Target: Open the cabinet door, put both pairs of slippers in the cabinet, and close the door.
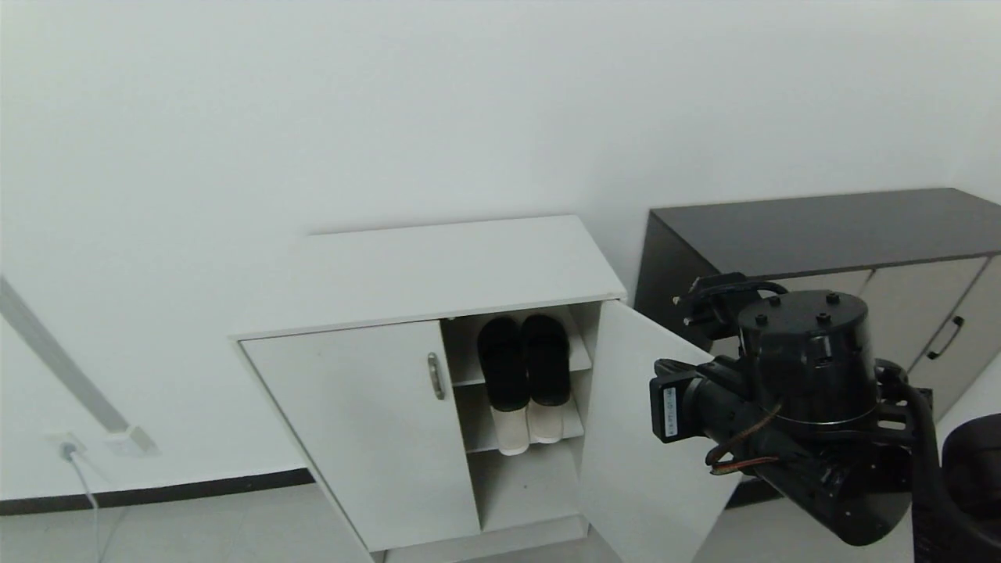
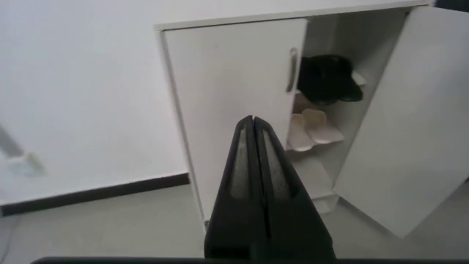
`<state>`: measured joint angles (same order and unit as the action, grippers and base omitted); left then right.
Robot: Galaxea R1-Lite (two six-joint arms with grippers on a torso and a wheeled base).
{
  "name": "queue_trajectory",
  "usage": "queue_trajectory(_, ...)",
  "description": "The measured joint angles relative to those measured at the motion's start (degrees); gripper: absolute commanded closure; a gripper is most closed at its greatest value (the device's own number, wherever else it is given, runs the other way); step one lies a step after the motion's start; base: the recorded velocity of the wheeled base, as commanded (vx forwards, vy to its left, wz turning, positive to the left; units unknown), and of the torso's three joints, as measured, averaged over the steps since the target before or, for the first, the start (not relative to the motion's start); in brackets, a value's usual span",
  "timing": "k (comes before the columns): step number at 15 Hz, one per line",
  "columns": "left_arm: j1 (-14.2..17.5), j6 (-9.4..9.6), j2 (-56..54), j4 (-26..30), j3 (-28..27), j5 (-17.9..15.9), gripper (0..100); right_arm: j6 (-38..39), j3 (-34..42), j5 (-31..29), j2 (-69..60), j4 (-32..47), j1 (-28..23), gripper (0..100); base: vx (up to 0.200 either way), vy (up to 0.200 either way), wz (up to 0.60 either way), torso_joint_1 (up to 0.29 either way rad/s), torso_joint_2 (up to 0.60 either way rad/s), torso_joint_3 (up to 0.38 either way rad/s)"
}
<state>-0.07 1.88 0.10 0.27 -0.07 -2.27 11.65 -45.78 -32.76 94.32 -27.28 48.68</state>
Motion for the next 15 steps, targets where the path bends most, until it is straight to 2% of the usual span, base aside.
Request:
queue_trajectory(4,-0.02,-0.21,0.0,0.02,-0.04,0.0,100,-0.68,0.02,-0.11,-0.24,-0.04,-1.6,100,0.0,0.0,0.0,0.0,0.0,0.0)
queue_trajectory(10,-0.04,-0.24,0.0,-0.02,0.0,-0.02,100,-1.32,0.27,-0.04,-0.17,-0.41,-2.84,100,-0.2,0.0,0.0,0.001,0.0,0.004)
queue_trajectory(15,0.0,-0.22,0.0,-0.02,-0.02,-0.05,100,-2.18,-0.33,-0.24,0.55,-0.22,-4.58,100,0.0,0.0,0.0,0.0,0.0,0.0)
